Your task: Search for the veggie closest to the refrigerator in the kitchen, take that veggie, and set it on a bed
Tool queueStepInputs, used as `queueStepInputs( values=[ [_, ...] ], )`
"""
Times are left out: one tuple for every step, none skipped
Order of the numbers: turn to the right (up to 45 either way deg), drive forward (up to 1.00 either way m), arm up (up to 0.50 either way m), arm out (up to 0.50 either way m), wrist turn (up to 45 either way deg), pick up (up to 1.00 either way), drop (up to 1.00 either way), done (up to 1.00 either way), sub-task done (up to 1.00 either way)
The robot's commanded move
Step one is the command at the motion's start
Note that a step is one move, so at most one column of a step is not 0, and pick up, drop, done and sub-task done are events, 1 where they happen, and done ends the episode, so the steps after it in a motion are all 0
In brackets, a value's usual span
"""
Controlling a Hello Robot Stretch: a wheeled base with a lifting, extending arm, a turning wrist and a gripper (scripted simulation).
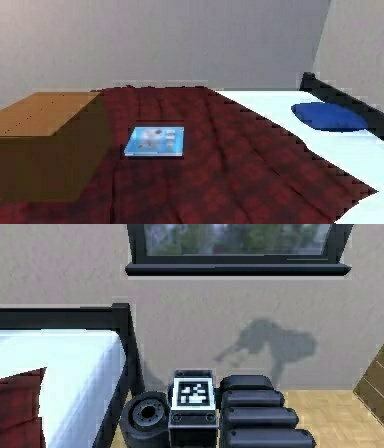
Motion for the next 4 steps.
queueStepInputs(
  values=[
    [-45.0,0.0,0.0,0.0,0.0,0.0,0.0,0.0,0.0],
    [-36.0,0.0,0.0,0.0,0.0,0.0,0.0,0.0,0.0],
    [45.0,0.0,0.0,0.0,0.0,0.0,0.0,0.0,0.0],
    [45.0,0.0,0.0,0.0,0.0,0.0,0.0,0.0,0.0]
  ],
)
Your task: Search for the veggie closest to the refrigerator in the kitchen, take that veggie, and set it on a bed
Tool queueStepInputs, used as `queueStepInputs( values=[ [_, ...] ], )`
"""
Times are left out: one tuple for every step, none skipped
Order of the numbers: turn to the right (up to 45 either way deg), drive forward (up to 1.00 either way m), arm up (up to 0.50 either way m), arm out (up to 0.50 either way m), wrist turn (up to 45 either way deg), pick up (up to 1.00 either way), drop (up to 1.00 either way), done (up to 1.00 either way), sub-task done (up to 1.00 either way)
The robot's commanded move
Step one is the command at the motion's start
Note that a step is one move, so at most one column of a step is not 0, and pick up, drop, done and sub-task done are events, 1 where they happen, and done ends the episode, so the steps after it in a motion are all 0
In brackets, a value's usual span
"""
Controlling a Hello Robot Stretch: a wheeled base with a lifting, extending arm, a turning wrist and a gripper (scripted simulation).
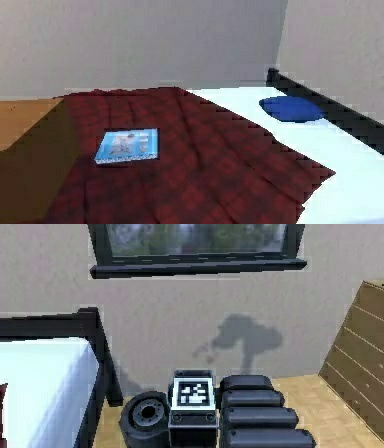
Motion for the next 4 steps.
queueStepInputs(
  values=[
    [45.0,0.0,0.0,0.0,0.0,0.0,0.0,0.0,0.0],
    [36.0,0.0,0.0,0.0,0.0,0.0,0.0,0.0,0.0],
    [45.0,0.0,0.0,0.0,0.0,0.0,0.0,0.0,0.0],
    [45.0,0.0,0.0,0.0,0.0,0.0,0.0,0.0,0.0]
  ],
)
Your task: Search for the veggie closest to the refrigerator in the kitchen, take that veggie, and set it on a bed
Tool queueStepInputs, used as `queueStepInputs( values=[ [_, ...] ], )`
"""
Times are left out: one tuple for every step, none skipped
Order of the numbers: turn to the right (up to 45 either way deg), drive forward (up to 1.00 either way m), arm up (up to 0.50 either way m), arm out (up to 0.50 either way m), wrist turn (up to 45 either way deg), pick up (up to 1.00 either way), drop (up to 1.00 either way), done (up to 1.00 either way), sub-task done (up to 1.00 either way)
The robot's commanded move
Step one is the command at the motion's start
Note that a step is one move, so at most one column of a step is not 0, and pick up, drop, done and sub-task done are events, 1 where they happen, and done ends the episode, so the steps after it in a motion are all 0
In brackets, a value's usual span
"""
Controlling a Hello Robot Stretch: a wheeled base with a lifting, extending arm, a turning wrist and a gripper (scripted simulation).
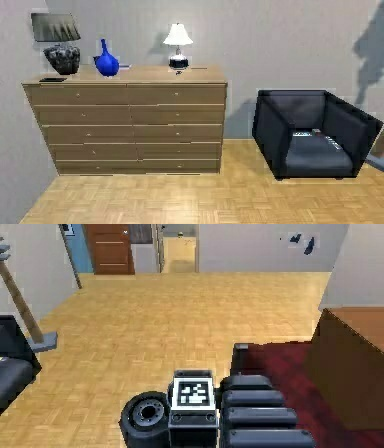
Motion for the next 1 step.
queueStepInputs(
  values=[
    [45.0,0.0,0.0,0.0,0.0,0.0,0.0,0.0,0.0]
  ],
)
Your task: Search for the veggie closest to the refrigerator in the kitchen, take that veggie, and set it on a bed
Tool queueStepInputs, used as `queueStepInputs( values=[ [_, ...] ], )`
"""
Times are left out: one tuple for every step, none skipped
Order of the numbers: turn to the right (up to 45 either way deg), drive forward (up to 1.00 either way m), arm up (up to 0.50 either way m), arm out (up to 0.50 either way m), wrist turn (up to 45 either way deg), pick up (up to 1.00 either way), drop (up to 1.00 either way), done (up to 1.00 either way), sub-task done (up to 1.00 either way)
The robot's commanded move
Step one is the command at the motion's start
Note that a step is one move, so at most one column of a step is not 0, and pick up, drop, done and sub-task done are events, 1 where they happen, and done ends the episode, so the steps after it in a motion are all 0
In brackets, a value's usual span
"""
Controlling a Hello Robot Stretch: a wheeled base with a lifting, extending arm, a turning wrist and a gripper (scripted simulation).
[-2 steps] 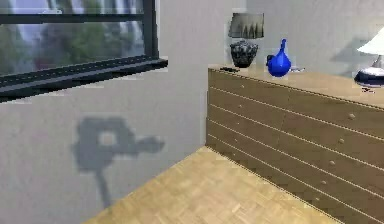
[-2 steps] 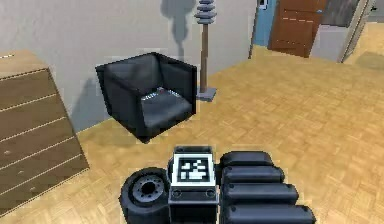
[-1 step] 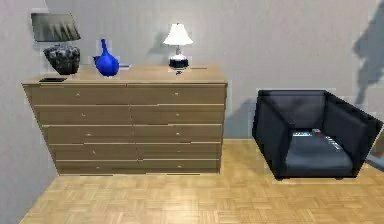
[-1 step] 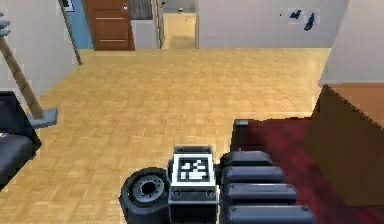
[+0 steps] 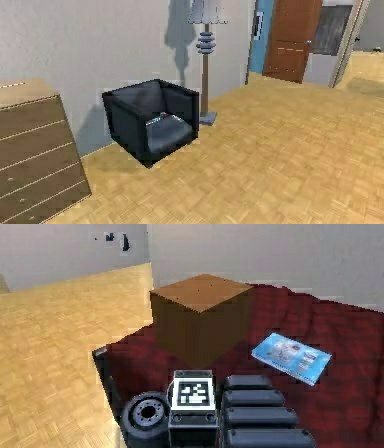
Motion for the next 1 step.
queueStepInputs(
  values=[
    [42.0,0.0,0.0,0.0,0.0,0.0,0.0,0.0,0.0]
  ],
)
